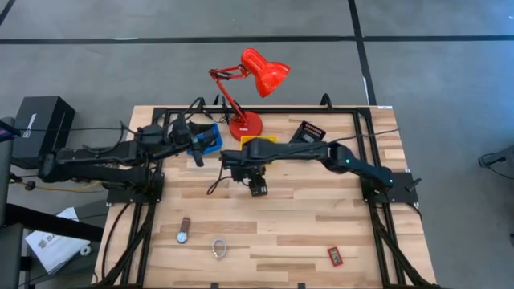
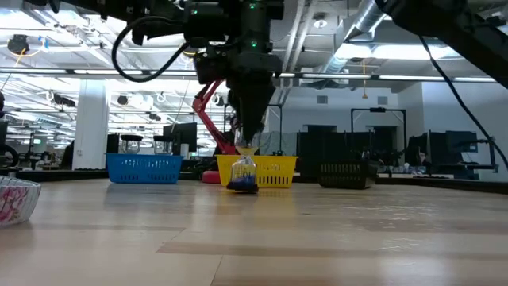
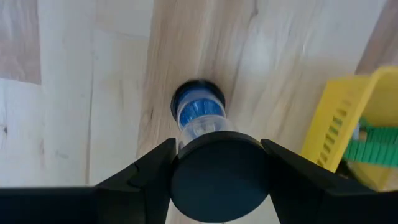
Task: Pick & Place Office items
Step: Put the blue hourglass into the blue bin
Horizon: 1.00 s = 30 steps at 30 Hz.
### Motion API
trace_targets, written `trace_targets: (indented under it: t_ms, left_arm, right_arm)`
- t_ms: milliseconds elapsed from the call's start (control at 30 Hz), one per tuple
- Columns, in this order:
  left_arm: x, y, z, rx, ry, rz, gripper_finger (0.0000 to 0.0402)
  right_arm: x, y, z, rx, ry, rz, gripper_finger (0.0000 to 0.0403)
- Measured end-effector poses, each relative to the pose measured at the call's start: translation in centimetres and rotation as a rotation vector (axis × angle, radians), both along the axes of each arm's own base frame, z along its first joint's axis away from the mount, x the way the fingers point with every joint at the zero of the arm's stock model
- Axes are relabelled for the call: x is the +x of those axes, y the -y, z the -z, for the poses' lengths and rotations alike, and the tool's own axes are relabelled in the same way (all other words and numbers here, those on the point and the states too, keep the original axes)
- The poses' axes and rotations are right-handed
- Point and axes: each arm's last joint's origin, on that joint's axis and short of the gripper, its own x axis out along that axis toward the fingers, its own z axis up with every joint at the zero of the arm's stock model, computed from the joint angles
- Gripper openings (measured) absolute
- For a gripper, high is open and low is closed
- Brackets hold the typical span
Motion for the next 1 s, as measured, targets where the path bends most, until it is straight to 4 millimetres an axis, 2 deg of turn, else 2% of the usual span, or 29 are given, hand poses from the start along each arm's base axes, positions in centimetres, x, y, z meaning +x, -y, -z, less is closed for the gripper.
trace_targets:
  t_ms: [400,633,700,800,900,1000]
  left_arm:
    - [0.0,0.0,0.0,-0.001,-0.004,0.0,0.0167]
    - [0.0,0.0,0.0,-0.001,-0.004,0.0,0.0167]
    - [0.0,0.0,0.1,-0.001,-0.004,0.0,0.0167]
    - [0.0,0.0,0.1,-0.001,-0.006,0.0,0.0167]
    - [0.0,0.0,0.1,-0.001,-0.007,0.0,0.0167]
    - [0.0,0.0,0.1,-0.002,-0.014,0.0,0.0167]
  right_arm:
    - [0.0,0.0,-0.1,-0.003,0.002,0.005,0.0241]
    - [-0.1,0.0,-0.1,-0.005,-0.008,0.002,0.0245]
    - [-0.6,0.0,-0.2,-0.005,-0.056,0.0,0.0245]
    - [-1.9,-0.1,-1.7,-0.003,-0.121,0.011,0.0245]
    - [-2.5,-0.1,-3.5,0.002,-0.079,0.093,0.0245]
    - [-3.5,-0.1,-6.2,0.006,-0.014,0.106,0.0245]
